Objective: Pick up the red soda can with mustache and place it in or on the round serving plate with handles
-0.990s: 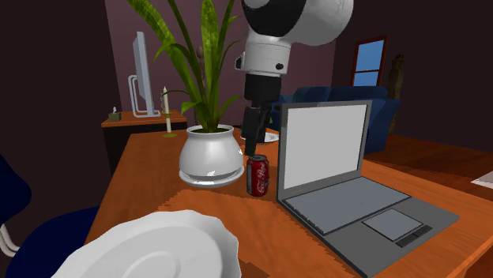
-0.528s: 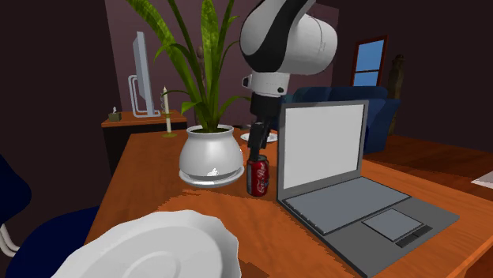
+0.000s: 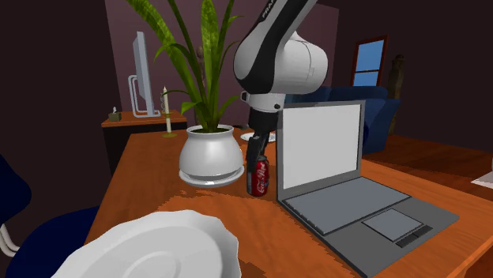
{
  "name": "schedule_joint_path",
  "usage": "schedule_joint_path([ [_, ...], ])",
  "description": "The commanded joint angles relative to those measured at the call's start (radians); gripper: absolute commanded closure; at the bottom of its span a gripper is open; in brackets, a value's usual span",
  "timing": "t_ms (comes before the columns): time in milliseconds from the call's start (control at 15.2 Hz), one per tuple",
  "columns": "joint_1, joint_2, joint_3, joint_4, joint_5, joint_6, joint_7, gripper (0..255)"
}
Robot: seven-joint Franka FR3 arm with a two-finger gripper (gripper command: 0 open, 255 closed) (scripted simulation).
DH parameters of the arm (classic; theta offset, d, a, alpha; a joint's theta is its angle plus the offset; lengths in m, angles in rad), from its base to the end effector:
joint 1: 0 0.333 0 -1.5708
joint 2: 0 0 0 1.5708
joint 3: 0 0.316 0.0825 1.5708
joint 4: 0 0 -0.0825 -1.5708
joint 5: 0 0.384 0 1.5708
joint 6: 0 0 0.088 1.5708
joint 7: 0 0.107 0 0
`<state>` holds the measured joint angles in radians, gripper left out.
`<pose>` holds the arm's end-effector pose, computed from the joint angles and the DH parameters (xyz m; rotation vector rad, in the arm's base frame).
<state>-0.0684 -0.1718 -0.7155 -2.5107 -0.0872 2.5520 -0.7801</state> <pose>0.3353 -0.3297 0.3455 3.0479 0.0947 0.2522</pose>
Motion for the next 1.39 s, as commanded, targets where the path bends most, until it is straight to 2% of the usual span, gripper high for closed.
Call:
schedule_joint_path([
  [0, -0.001, 0.006, -0.004, -0.011, 0.003, 0.004, -0.002, 0],
  [330, -0.002, 0.007, -0.003, -0.011, 0.003, 0.004, -0.002, 0],
  [396, -0.002, 0.005, 0.000, -0.011, 0.001, 0.003, 0.002, 255],
  [990, -0.002, 0.007, -0.002, -0.011, 0.003, 0.004, -0.002, 255],
  [1320, -0.023, -0.054, 0.023, 0.016, -0.047, -0.074, 0.038, 255],
])
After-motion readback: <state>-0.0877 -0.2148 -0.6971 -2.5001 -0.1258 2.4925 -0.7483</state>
